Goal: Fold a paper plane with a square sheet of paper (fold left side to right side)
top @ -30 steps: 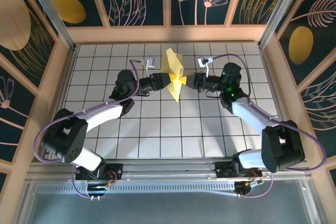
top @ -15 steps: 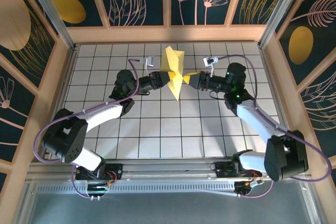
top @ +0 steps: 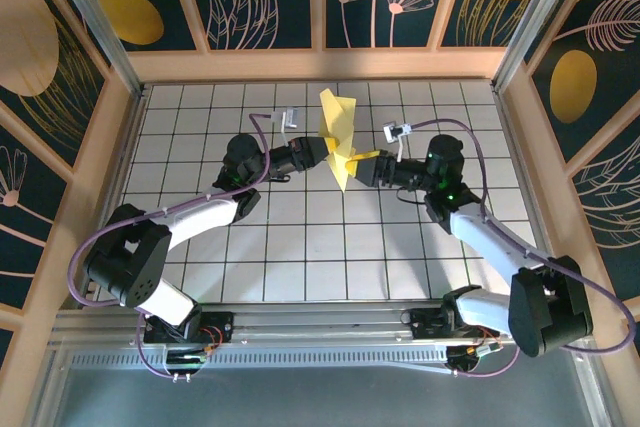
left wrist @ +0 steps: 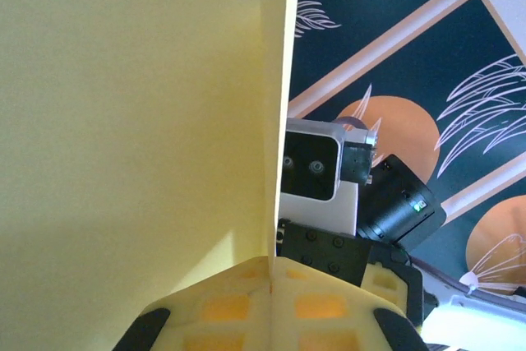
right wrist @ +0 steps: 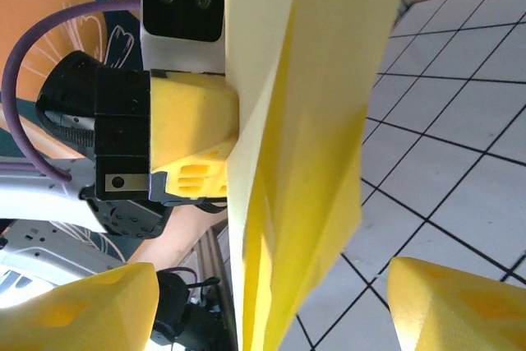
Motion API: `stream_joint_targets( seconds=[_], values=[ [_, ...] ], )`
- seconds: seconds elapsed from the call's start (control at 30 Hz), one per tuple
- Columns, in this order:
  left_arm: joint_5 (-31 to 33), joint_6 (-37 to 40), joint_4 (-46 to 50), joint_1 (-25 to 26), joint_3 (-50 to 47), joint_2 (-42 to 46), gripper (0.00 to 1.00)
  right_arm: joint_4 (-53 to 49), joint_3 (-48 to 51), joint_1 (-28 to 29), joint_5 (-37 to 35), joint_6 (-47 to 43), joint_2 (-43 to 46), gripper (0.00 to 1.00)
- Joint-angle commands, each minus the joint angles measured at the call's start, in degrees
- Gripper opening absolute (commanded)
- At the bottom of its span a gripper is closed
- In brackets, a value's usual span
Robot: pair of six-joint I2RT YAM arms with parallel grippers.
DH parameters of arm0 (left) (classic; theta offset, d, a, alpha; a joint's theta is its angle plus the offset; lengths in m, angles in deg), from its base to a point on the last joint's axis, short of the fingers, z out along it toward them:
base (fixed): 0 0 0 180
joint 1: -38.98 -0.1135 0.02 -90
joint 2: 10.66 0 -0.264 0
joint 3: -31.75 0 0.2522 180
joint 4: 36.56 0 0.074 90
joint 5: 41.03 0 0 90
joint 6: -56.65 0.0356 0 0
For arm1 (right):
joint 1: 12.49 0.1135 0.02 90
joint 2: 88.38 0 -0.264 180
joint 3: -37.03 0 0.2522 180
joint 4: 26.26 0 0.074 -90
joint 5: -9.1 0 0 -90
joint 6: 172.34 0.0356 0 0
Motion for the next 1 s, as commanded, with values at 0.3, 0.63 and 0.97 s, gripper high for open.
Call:
stream_joint_targets(
  seconds=[0.3, 0.63, 0.97],
  values=[
    [-0.5, -0.6, -2.8, 0.7, 2.1, -1.3, 0.04, 6.6, -5.4, 0.9, 0.7, 2.6, -4.0, 0.28],
    [13.1, 15.6, 19.0, 0.7, 1.4, 8.8, 0.39, -9.5, -8.0, 0.8, -7.7, -5.6, -0.2, 0.00],
    [41.1, 27.3, 40.0, 0.6, -2.0, 24.1, 0.48, -48.6, -25.0, 13.6, -54.8, -23.5, -4.0, 0.00]
  ],
)
